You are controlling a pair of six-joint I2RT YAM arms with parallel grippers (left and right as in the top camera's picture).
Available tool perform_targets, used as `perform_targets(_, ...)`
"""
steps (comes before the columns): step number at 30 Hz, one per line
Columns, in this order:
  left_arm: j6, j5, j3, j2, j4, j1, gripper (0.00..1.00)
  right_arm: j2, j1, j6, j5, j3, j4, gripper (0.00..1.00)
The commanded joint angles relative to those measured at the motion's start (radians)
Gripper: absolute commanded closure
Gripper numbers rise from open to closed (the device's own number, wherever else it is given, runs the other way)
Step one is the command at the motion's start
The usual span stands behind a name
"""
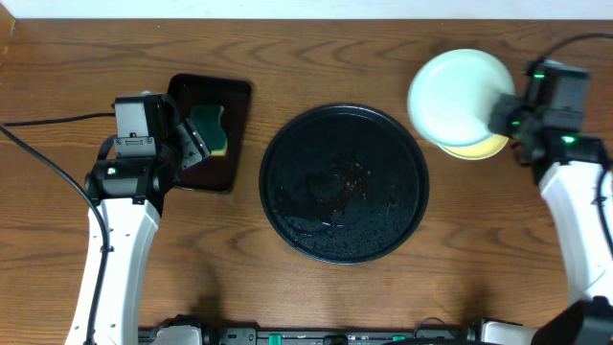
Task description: Clean dirty plates on tray and stack at the side
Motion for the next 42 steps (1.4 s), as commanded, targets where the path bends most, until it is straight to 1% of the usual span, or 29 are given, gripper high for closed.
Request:
perform_targets(1, -0.005, -0.005, 0.004, -0.001, 0.000, 0.004, 0.21, 0.072, -0.084, 0.074, -0.097, 0.011, 0.022, 0.98)
perform_targets(7, -0.005, -0.005, 0.004, -0.001, 0.000, 0.004, 0.21, 0.229, -0.128, 0.074, -0.097, 0.011, 0.133, 0.99)
perform_targets(11, -0.005, -0.005, 0.004, -0.001, 0.000, 0.004, 0.21, 0.292, -0.132, 0.074, -0.090, 0.011, 0.181, 0.99)
perform_targets(12, -0.005, -0.005, 0.004, -0.001, 0.000, 0.004, 0.21, 0.299, -0.132, 0.074, -0.090, 0.011, 0.192, 0.97)
perform_targets(13, -0.005, -0.005, 0.004, -0.001, 0.000, 0.004, 0.21, 0.303, -0.132, 0.074, -0.091, 0.011, 0.199, 0.88)
perform_targets(14, -0.005, -0.005, 0.004, -0.001, 0.000, 0.004, 0.21, 0.303, -0.132, 0.074, -0.091, 0.011, 0.204, 0.85)
perform_targets(17, -0.005, -0.005, 0.004, -0.001, 0.000, 0.004, 0.21, 0.300, -0.131, 0.043, -0.129, 0.012, 0.219, 0.84)
perform_targets(18, -0.005, -0.005, 0.004, -0.001, 0.000, 0.004, 0.21, 0.300, -0.130, 0.039, -0.146, 0.012, 0.219, 0.78)
perform_targets(20, -0.005, -0.005, 0.004, -0.001, 0.000, 0.004, 0.21, 0.300, -0.129, 0.032, -0.190, 0.012, 0.212, 0.42)
perform_targets(21, -0.005, -0.005, 0.004, -0.001, 0.000, 0.004, 0.21, 0.298, -0.129, 0.032, -0.217, 0.012, 0.206, 0.26)
perform_targets(23, -0.005, -0.005, 0.004, -0.001, 0.000, 0.004, 0.21, 0.285, -0.129, 0.033, -0.288, 0.012, 0.185, 0.01)
perform_targets(26, -0.005, -0.005, 0.004, -0.001, 0.000, 0.004, 0.21, 0.233, -0.126, 0.036, -0.389, 0.012, 0.137, 0.01)
perform_targets(29, -0.005, -0.005, 0.004, -0.001, 0.000, 0.004, 0.21, 0.149, -0.120, 0.044, -0.420, 0.012, 0.068, 0.01)
perform_targets(34, -0.005, -0.005, 0.004, -0.001, 0.000, 0.004, 0.21, -0.051, -0.101, 0.040, -0.372, 0.011, -0.135, 0.01)
perform_targets(38, -0.005, -0.005, 0.004, -0.001, 0.000, 0.004, 0.21, -0.181, -0.067, -0.011, -0.320, 0.005, -0.317, 0.01)
perform_targets(40, -0.005, -0.005, 0.004, -0.001, 0.000, 0.004, 0.21, -0.254, -0.042, -0.017, -0.306, -0.020, -0.372, 0.01)
perform_targets(42, -0.005, -0.005, 0.004, -0.001, 0.000, 0.004, 0.21, -0.326, -0.020, -0.013, -0.307, -0.061, -0.374, 0.01)
